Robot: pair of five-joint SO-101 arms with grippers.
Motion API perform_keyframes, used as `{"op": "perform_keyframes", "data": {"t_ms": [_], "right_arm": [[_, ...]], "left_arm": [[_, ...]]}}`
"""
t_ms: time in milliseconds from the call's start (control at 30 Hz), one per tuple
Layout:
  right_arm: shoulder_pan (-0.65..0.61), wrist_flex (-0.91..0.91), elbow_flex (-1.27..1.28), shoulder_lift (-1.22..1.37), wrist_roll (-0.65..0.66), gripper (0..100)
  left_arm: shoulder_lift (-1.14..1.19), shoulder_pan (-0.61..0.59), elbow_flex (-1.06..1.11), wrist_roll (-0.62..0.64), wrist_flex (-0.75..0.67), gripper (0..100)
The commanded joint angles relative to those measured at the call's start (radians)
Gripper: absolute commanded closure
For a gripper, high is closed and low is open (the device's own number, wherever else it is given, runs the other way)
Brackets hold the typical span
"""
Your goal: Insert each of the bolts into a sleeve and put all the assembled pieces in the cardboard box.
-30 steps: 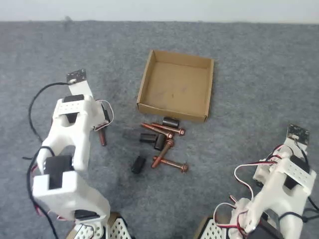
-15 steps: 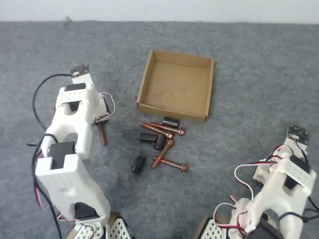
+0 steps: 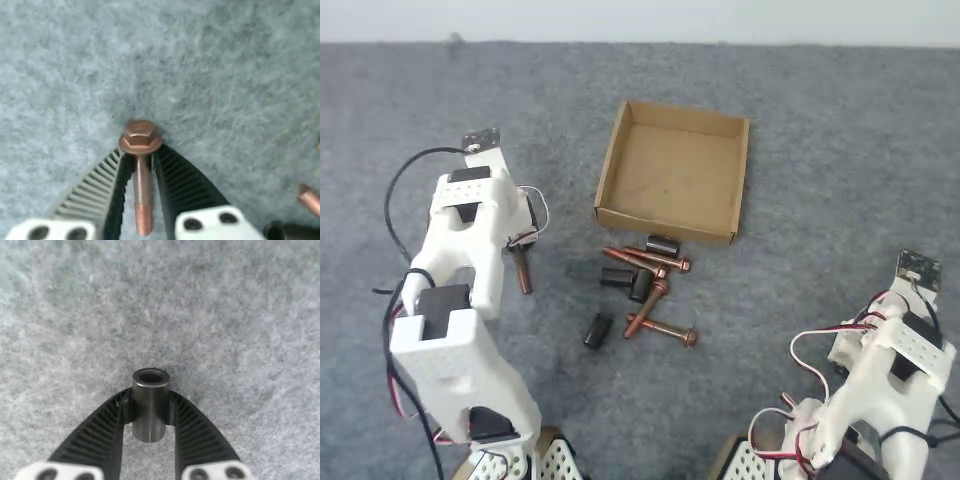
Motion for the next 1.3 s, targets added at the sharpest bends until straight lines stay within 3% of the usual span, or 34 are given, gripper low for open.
{"op": "perform_keyframes", "data": {"t_ms": [0,233,467,767,1267], "right_arm": [[-0.015,-0.015,-0.003,-0.039,0.023,99.2],[-0.093,-0.041,-0.005,-0.048,0.021,99.2],[-0.177,-0.131,-0.063,-0.050,0.021,99.2],[-0.372,-0.437,-0.077,-0.050,0.021,99.2],[-0.608,-1.132,0.041,-0.039,0.020,99.2]], "left_arm": [[-0.049,-0.009,0.010,-0.055,0.020,99],[-0.290,-0.003,0.306,-0.072,-0.207,99],[-0.379,-0.034,0.424,-0.097,-0.232,99],[-0.376,-0.084,0.429,-0.212,-0.201,99],[-0.376,-0.084,0.429,-0.219,-0.201,99]]}}
